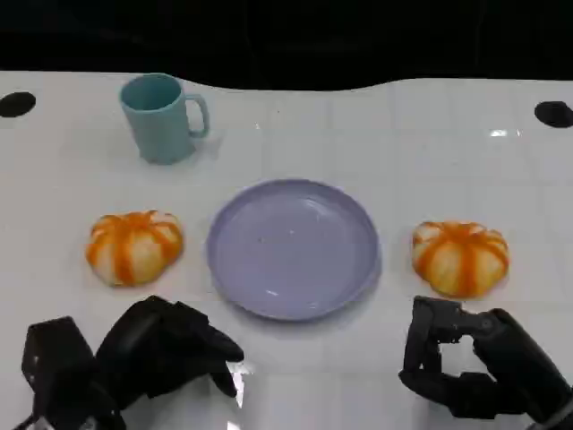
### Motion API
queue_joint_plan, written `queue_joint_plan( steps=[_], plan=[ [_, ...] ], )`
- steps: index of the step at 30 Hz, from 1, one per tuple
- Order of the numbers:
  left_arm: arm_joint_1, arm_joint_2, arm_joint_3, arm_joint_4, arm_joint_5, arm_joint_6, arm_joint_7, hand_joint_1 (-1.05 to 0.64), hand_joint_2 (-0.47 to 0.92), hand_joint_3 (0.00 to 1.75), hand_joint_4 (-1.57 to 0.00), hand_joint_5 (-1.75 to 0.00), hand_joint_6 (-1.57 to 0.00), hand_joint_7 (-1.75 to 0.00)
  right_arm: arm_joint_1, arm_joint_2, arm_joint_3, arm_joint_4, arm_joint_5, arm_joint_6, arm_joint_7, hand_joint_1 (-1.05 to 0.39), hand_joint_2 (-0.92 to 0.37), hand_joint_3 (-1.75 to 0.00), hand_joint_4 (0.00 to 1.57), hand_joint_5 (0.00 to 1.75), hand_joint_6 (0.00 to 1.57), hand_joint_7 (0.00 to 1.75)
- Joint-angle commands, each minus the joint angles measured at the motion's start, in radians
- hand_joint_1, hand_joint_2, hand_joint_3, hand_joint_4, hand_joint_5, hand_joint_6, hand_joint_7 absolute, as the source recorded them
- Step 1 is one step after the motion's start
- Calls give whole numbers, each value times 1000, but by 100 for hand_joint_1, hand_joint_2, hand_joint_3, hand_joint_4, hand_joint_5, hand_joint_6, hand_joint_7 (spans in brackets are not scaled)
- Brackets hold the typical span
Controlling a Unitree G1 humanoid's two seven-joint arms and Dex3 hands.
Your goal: Grasp the bread from the table and place it into the plate.
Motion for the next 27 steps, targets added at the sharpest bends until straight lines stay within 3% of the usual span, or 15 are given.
queue_joint_plan(
  steps=[1, 21, 27],
  plan=[
    [3, 14, 4, 2, -7, 8, -10, -105, 84, 0, -126, -90, -157, -4, -9, -6, -10, 18, 20, -10, -2, -47, -92, -28, 88, 175, 72, 175],
    [3, 13, 5, 4, -8, 9, -10, -105, 84, 0, -126, -90, -157, -4, -11, -5, -12, 17, 8, -5, -12, -48, -92, -28, 88, 175, 71, 175],
    [1, 15, 6, 7, -7, 8, -15, -105, 85, 0, -126, -90, -156, -3, -21, 18, -27, 32, -17, -56, -74, -48, -92, -30, 81, 175, 64, 166]
  ],
)
